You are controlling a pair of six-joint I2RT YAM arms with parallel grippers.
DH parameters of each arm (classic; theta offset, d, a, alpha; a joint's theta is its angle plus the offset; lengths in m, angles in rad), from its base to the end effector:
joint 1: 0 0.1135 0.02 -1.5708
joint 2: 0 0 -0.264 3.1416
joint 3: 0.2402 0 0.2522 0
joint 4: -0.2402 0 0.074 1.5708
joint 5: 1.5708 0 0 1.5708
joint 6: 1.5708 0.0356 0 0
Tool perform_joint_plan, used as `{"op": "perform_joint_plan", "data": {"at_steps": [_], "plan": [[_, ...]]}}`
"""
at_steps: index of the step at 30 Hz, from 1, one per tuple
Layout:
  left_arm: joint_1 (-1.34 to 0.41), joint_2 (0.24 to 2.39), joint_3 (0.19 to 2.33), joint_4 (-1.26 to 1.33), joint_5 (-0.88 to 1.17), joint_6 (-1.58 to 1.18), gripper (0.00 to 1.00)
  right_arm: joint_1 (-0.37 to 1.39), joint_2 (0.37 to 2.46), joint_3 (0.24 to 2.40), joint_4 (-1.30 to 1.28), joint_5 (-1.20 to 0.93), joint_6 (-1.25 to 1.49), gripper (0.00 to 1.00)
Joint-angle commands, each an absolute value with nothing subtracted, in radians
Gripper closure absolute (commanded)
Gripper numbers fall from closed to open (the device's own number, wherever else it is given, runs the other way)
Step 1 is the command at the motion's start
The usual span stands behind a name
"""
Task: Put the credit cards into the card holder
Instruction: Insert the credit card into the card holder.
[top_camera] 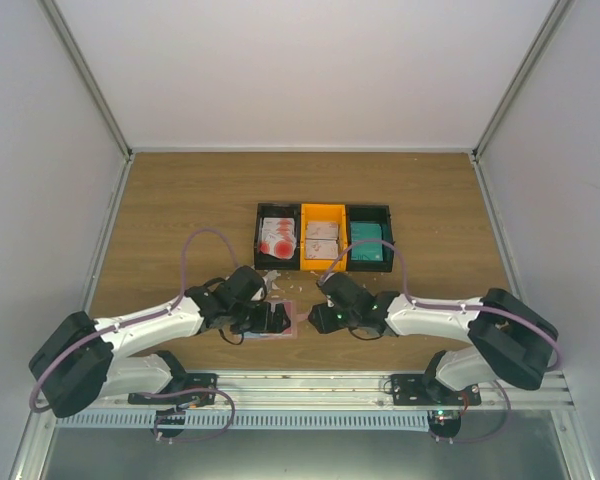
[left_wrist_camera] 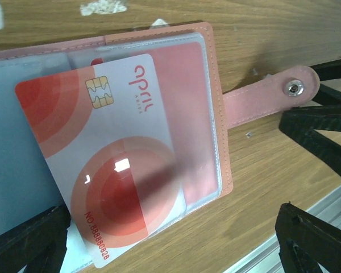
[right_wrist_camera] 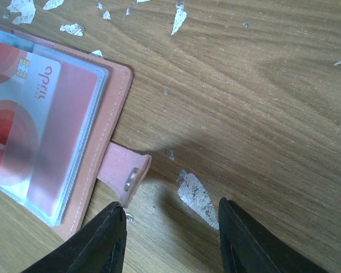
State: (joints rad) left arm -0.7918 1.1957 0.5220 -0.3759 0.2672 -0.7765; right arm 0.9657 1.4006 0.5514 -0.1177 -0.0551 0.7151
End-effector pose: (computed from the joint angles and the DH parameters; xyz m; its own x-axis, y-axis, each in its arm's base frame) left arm 0.1381 -0.1533 0.1593 -0.9804 0.0309 -0.1947 0.1286 0.8491 -0.5123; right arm 0.1374 0.2021 0.1392 -0.9036 -0.1556 -0.3990 -0.3264 0.8533 0.4066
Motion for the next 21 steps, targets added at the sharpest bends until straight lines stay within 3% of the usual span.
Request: {"op": "perform_joint_plan", "data": {"at_steps": [1,7,11,15,21], "plan": [[-0.786,1.161,0.552,-0.481,0.216,-0.757,0.01,0.969,1.381,0.537,-0.103,-0.052,0.733,0.54],[-0.785,1.118,0.563,-0.456,0.209,-0.776,0.13,0.970,1.375,0.535,-0.091,-0.054,0.736,0.55],[-0.785,1.102,0.559,-0.472,0.156,-0.803,0.32,0.970,1.364,0.534,-0.083,-0.061,0.734,0.58],[-0.780,1.094,0.551,-0.519,0.067,-0.836,0.45,0.970,1.358,0.534,-0.066,-0.092,0.719,0.60],[-0.761,1.100,0.499,-0.481,0.060,-0.858,0.51,1.014,1.375,0.560,-0.070,-0.100,0.697,0.60]]}}
